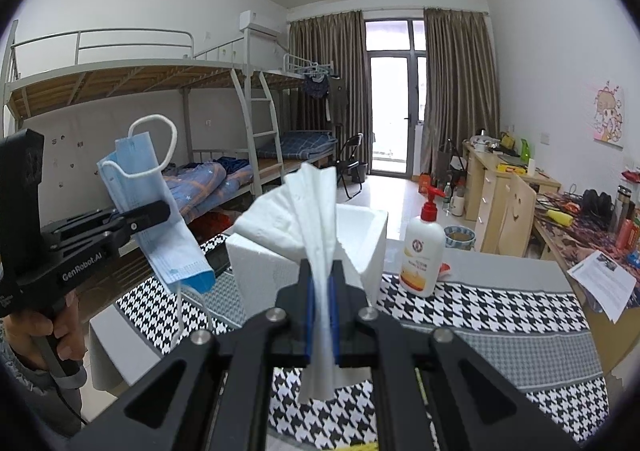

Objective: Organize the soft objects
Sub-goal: 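Carry the white masks over the foam box with the right gripper while the left carries the blue mask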

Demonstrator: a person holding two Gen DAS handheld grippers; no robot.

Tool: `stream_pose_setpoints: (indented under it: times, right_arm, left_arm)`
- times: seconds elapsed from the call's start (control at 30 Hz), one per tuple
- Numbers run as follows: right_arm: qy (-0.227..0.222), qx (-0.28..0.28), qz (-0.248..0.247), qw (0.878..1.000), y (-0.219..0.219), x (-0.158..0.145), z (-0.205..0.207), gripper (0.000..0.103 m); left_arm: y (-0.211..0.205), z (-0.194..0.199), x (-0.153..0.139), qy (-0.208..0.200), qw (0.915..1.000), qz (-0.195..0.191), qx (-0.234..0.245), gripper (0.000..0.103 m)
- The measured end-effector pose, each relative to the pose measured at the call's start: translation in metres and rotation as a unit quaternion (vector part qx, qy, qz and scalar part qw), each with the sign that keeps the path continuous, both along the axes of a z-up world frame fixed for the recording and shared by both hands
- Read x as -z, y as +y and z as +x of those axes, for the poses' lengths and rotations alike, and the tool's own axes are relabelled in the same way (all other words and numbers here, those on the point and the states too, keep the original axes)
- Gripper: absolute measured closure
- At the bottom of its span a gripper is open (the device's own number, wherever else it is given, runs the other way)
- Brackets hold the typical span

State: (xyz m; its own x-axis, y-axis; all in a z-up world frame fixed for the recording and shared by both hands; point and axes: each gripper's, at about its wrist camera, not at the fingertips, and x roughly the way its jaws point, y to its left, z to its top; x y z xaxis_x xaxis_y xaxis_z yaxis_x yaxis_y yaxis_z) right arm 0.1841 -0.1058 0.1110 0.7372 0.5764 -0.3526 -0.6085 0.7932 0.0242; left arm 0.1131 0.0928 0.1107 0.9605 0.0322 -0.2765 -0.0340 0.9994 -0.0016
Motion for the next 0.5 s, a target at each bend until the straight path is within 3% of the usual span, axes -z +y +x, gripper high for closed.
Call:
stream_pose_setpoints:
  times: [0.5]
  right_arm:
    - [0.014, 0.010, -0.015, 1.000, 0.021, -0.005, 0.039, 0.094]
  left_arm:
    - [0.013, 0.042, -0.006, -0.004, 1.0000, -0.001, 0.003, 0.098]
